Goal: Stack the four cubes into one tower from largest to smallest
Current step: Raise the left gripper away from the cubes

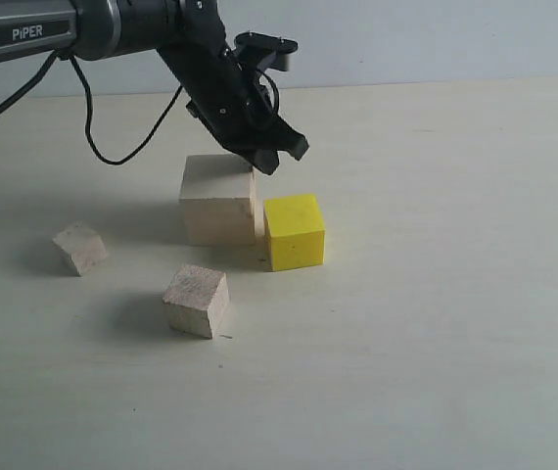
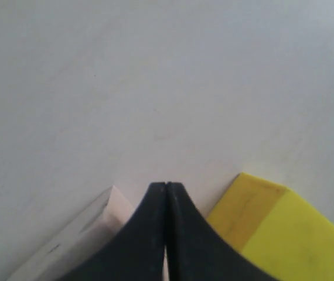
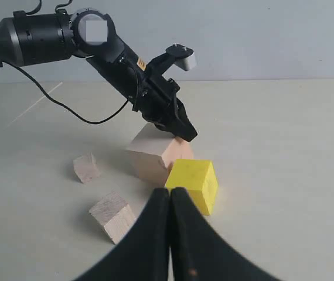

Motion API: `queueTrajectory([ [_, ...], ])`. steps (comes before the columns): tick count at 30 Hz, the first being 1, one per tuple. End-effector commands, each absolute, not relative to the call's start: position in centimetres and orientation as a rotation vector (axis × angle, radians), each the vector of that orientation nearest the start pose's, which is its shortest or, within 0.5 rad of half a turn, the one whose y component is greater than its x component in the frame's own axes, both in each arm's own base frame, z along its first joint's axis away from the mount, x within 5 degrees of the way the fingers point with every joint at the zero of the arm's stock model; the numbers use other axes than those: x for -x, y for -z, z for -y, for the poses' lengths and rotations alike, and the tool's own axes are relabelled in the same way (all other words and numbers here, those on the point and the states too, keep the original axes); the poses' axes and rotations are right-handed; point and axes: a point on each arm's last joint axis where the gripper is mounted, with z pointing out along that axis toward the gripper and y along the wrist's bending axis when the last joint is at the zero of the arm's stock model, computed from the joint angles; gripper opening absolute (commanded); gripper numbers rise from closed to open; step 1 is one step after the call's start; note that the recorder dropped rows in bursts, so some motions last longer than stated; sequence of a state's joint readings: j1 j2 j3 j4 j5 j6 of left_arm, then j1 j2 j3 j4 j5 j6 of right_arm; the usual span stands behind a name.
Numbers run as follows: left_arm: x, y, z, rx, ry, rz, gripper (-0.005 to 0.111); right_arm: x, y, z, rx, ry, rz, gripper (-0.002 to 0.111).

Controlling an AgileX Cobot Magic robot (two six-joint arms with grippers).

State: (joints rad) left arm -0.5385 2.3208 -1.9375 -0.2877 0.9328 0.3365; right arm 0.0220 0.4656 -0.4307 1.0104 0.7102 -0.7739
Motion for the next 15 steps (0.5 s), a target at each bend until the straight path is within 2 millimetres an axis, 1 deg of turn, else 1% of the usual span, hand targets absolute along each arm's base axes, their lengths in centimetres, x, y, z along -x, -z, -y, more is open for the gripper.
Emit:
queueTrajectory([
  [1,-41.2,-20.3,27.4,-0.982,0.469,-2.549,0.0,-8.4,-29.2,-5.2,0.313,-0.653,-1.911,0.0],
  [2,-41.1,-20.9,27.4,-0.982,0.478,-2.535,0.0,-8.4,-29.2,-5.2,0.313,-0.653,-1.911,0.0],
  [3,-40.9,-22.3,27.4,-0.991,0.503,-2.497,0.0,-8.4,-29.2,-5.2,0.313,-0.653,-1.911,0.0],
  [4,-40.7,-22.9,27.4,-0.986,0.52,-2.485,0.0,-8.4,-29.2,-5.2,0.313,-0.653,-1.911,0.0],
  [5,-40.4,-24.3,27.4,-0.987,0.552,-2.449,0.0,-8.4,-29.2,-5.2,0.313,-0.653,-1.911,0.0],
  [6,-40.2,-24.9,27.4,-0.981,0.563,-2.436,0.0,-8.4,-29.2,-5.2,0.313,-0.653,-1.911,0.0],
  [7,-40.2,-26.1,26.8,-0.979,0.529,-2.41,0.0,-8.4,-29.2,-5.2,0.313,-0.653,-1.911,0.0],
  [8,-40.3,-27.1,25.7,-0.955,0.478,-2.415,0.0,-8.4,-29.2,-5.2,0.315,-0.652,-1.911,0.0],
  [9,-40.5,-27.6,24.9,-0.929,0.45,-2.429,0.0,-8.4,-29.2,-5.2,0.315,-0.652,-1.911,0.0],
  [10,-40.6,-28.7,23.3,-0.88,0.43,-2.454,0.0,-8.4,-29.3,-5.2,0.33,-0.634,-1.901,0.0],
  [11,-40.8,-29.3,22.4,-0.854,0.438,-2.46,0.0,-8.5,-29.4,-5.1,0.335,-0.614,-1.888,0.0],
  [12,-41.0,-30.4,20.6,-0.797,0.448,-2.457,0.0,-8.8,-29.6,-4.9,0.302,-0.582,-1.856,0.0],
  [13,-40.9,-31.0,19.9,-0.771,0.454,-2.45,0.0,-9.0,-29.7,-4.7,0.281,-0.576,-1.846,0.0],
  [14,-40.9,-31.9,18.2,-0.717,0.448,-2.439,0.0,-9.6,-29.9,-4.6,0.246,-0.565,-1.829,0.0],
  [15,-40.7,-32.5,17.5,-0.695,0.441,-2.429,0.0,-9.8,-29.8,-4.5,0.238,-0.568,-1.831,0.0],
])
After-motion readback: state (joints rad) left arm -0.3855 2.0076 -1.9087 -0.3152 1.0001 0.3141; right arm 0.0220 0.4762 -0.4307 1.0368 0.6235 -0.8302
